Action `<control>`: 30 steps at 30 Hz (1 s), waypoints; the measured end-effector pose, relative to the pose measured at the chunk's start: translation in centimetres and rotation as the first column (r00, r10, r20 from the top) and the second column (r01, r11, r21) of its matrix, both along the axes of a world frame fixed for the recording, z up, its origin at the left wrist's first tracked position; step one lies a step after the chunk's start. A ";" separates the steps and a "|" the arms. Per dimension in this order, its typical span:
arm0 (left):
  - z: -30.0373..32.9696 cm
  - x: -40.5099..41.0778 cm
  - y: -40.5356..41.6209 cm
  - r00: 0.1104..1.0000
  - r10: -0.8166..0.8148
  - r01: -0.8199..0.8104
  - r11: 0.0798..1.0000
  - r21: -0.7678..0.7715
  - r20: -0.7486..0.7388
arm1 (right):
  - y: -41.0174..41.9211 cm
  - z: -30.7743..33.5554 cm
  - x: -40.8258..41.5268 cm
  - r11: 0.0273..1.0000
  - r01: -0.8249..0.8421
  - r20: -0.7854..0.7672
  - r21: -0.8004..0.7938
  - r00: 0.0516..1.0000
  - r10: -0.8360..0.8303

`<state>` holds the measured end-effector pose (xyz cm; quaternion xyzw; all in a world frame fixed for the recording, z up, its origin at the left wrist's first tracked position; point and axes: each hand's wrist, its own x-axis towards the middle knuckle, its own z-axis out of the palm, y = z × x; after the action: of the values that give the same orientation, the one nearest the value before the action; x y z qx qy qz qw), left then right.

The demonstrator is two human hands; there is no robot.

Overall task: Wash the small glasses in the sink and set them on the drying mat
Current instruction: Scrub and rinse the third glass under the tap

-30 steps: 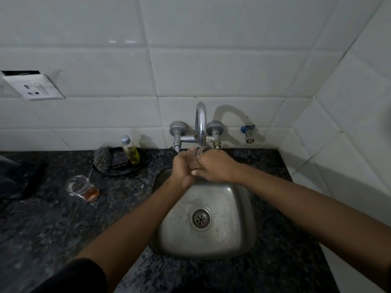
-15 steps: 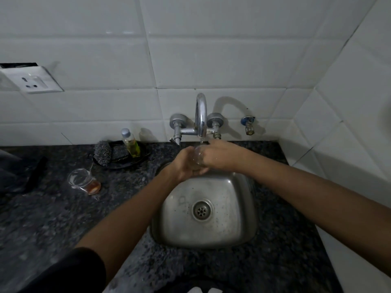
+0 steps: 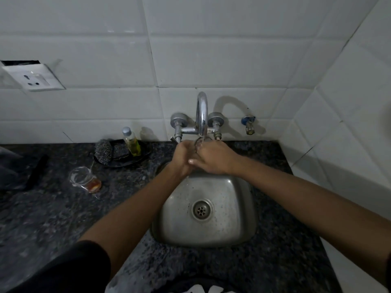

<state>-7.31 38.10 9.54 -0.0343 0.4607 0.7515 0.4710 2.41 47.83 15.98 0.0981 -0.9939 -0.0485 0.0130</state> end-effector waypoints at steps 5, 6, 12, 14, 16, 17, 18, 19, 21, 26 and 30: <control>-0.3 0.1 -0.3 0.995 -0.059 0.056 0.998 0.030 0.086 | 1.5 1.1 -0.4 0.996 -0.054 0.126 0.066 0.991 0.045; 0.2 -0.2 -0.4 0.990 -0.135 0.136 0.991 -0.016 0.046 | 1.9 1.2 -0.4 0.985 -0.113 0.134 0.130 0.986 0.096; -0.8 0.3 0.0 0.997 -0.037 0.035 0.999 0.026 0.066 | 1.4 -0.2 0.1 0.993 -0.079 0.089 0.092 0.994 0.071; -1.3 0.3 -0.4 0.992 -0.084 0.082 0.996 0.030 0.094 | 1.7 0.2 0.3 0.990 -0.085 0.075 0.110 0.994 0.077; -1.4 -0.5 -0.4 0.979 -0.201 0.202 0.976 -0.077 0.015 | 1.8 0.4 0.5 0.972 -0.173 0.095 0.157 0.983 0.160; -1.0 -0.7 -0.3 0.971 -0.239 0.233 0.963 -0.137 -0.026 | 2.1 0.1 0.5 0.955 -0.218 0.053 0.202 0.976 0.211; -0.8 -0.8 -0.2 0.972 -0.229 0.219 0.963 -0.159 -0.045 | 2.1 0.0 0.6 0.954 -0.201 0.058 0.220 0.979 0.193; -0.5 -0.8 0.0 0.982 -0.182 0.174 0.975 -0.140 -0.046 | 1.7 0.0 0.6 0.953 -0.172 0.073 0.250 0.985 0.159; -0.6 -0.5 0.1 0.999 -0.041 0.042 0.998 -0.049 0.022 | 1.2 0.0 0.3 0.948 -0.162 0.053 0.274 0.987 0.153; -0.7 -0.5 -0.4 0.989 -0.151 0.150 0.982 -0.112 0.002 | 2.2 -0.2 0.0 0.973 -0.113 0.101 0.203 0.990 0.094; -0.8 -0.8 -0.3 0.996 -0.056 0.055 0.998 -0.015 -0.065 | 1.1 0.3 0.4 0.999 -0.046 0.059 0.011 0.997 0.045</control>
<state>-8.09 37.79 8.78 0.0000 0.4817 0.7359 0.4759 2.80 48.97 16.29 0.1223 -0.9910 -0.0515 -0.0159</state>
